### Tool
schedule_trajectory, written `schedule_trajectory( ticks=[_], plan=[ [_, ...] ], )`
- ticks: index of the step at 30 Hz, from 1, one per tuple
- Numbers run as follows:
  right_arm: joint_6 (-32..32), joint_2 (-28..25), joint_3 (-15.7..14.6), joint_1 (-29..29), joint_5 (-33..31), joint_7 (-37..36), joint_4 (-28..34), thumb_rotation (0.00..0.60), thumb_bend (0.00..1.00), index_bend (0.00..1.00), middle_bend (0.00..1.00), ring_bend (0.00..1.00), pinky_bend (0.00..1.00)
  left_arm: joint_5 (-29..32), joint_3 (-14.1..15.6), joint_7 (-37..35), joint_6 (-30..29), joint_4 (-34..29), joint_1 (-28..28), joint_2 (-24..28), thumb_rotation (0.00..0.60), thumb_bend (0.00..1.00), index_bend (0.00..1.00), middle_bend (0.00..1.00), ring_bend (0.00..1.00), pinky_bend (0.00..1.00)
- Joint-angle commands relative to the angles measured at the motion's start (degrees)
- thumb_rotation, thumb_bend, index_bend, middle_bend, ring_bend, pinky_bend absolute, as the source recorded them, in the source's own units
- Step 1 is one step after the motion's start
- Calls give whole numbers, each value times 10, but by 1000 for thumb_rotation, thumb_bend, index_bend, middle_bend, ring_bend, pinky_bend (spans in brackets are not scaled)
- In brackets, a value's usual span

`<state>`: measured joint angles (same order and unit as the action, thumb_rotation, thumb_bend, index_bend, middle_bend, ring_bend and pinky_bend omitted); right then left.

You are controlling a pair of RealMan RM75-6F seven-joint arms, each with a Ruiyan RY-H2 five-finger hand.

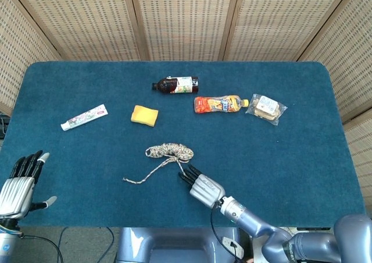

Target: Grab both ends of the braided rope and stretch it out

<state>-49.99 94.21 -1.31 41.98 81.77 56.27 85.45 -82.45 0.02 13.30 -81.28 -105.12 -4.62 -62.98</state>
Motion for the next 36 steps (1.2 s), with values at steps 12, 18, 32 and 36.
schedule_trajectory(
  ticks=[12, 18, 32, 36],
  plan=[
    [-35, -9, 17, -10, -29, 43, -22, 600, 946, 452, 0, 0, 0, 1, 1, 2, 0, 0, 0, -2, 600, 0, 0, 0, 0, 0],
    [-88, -18, 32, -37, -25, -45, 9, 600, 324, 441, 0, 0, 0, 0, 2, 1, 0, -1, 0, -1, 600, 0, 0, 0, 0, 0],
    [-113, 6, 111, -67, -156, -173, 23, 600, 297, 441, 0, 0, 0, -8, 5, -5, -5, -1, 3, 2, 600, 0, 0, 0, 0, 0],
    [-111, 9, 123, -67, -195, -169, 19, 600, 297, 440, 0, 0, 0, -6, 3, -7, -4, 0, 2, 2, 600, 0, 0, 0, 0, 0]
  ],
)
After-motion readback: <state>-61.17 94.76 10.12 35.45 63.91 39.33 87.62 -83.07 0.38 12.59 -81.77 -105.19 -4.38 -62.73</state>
